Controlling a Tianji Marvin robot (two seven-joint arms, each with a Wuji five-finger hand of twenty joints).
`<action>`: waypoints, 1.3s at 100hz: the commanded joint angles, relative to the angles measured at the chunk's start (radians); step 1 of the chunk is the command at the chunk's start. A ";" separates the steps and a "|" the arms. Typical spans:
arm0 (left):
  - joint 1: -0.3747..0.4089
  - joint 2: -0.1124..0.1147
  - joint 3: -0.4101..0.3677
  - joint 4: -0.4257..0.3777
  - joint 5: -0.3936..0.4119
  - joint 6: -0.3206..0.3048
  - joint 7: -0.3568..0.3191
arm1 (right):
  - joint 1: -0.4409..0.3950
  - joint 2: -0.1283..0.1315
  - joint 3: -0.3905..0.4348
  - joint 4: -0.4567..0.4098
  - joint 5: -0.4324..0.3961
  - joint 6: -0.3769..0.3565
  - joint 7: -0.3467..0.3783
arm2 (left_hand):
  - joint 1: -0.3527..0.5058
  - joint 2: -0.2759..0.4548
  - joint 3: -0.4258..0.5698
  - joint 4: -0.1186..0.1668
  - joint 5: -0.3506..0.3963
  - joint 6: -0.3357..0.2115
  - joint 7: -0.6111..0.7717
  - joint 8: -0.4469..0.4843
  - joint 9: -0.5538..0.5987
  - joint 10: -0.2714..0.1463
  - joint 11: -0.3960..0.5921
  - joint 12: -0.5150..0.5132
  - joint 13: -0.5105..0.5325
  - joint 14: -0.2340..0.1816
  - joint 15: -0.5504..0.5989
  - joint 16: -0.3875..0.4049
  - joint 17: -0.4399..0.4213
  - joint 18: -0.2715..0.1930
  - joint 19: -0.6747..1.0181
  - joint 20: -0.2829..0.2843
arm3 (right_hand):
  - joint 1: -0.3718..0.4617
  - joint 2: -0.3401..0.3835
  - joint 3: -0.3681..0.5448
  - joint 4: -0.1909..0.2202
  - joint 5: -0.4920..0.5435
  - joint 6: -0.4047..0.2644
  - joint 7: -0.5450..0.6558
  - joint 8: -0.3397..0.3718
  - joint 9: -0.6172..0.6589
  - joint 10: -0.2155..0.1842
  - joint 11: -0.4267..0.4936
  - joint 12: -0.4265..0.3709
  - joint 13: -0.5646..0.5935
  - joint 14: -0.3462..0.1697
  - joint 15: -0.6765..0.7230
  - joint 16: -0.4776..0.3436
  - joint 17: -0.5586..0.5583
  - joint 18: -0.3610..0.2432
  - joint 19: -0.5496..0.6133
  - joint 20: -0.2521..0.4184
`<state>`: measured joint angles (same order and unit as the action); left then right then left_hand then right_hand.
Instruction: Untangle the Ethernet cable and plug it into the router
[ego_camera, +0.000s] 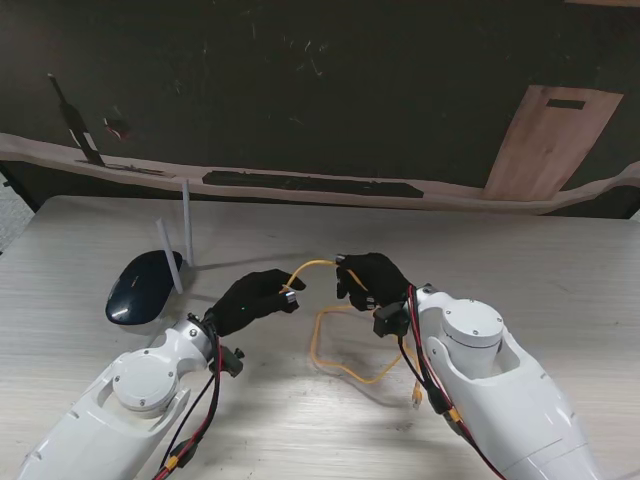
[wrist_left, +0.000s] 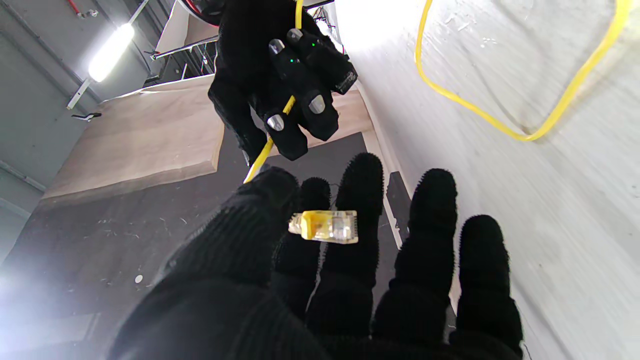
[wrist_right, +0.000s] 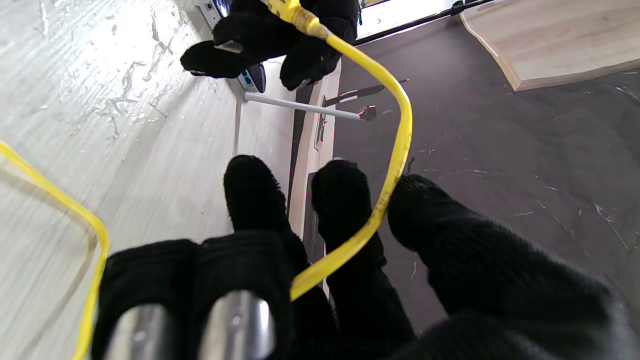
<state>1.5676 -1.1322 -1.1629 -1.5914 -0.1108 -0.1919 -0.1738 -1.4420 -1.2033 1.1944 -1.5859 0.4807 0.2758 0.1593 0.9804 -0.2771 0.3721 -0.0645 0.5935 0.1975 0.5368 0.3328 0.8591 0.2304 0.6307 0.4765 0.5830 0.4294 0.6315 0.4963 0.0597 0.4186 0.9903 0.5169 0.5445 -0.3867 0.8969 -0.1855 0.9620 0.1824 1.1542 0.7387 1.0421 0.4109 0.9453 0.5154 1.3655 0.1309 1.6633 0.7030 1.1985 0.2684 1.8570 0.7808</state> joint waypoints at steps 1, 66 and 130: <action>0.007 -0.002 -0.002 -0.010 -0.012 0.010 -0.019 | -0.008 -0.005 0.001 -0.007 0.001 0.002 0.009 | 0.069 0.035 -0.080 -0.003 0.027 -0.016 0.030 -0.002 0.009 -0.005 0.021 -0.023 0.022 -0.002 0.022 0.014 -0.007 -0.031 0.040 0.021 | -0.015 -0.013 -0.002 0.001 -0.004 -0.030 0.025 -0.007 0.211 0.052 0.257 0.012 -0.065 0.055 0.085 -0.004 0.008 -0.092 0.237 -0.009; 0.027 -0.030 -0.003 -0.051 0.028 0.128 0.103 | -0.009 0.003 -0.016 0.002 -0.182 0.023 -0.043 | 0.209 0.030 -0.177 0.015 0.093 0.048 0.352 0.022 0.304 -0.022 0.188 -0.035 0.313 0.030 0.238 -0.001 0.227 -0.017 0.227 0.126 | -0.051 -0.181 0.114 0.044 -0.364 -0.012 -0.221 -0.329 -0.145 0.048 -0.001 -0.087 -0.225 0.315 -0.543 -0.274 -0.378 0.389 -0.290 -0.282; 0.037 -0.046 -0.009 -0.109 0.068 0.331 0.164 | 0.025 0.041 -0.117 0.074 -0.670 -0.433 -0.163 | 0.200 -0.007 -0.112 0.008 0.104 0.115 0.371 0.019 0.345 -0.009 0.159 -0.061 0.364 0.025 0.247 -0.046 0.281 -0.027 0.256 0.133 | -0.119 -0.565 0.281 0.000 -0.761 -0.202 -0.254 -0.426 -0.744 -0.168 -0.188 -0.151 -0.993 0.030 -1.260 -0.420 -1.099 -0.007 -1.468 -0.203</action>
<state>1.5991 -1.1772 -1.1697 -1.6870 -0.0442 0.1192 0.0139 -1.4277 -1.1618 1.0906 -1.5123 -0.1976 -0.1366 -0.0030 1.1333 -0.2760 0.2142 -0.0644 0.6663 0.3125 0.8726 0.3443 1.1565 0.2332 0.7920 0.4310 0.9106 0.4315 0.8702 0.4580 0.3159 0.4368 1.1701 0.6204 0.4596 -0.8937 1.1292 -0.1647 0.2406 0.0176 0.8844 0.3150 0.3223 0.2927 0.7408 0.3699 0.3936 0.2140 0.4167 0.2944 0.1104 0.3202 0.4256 0.5805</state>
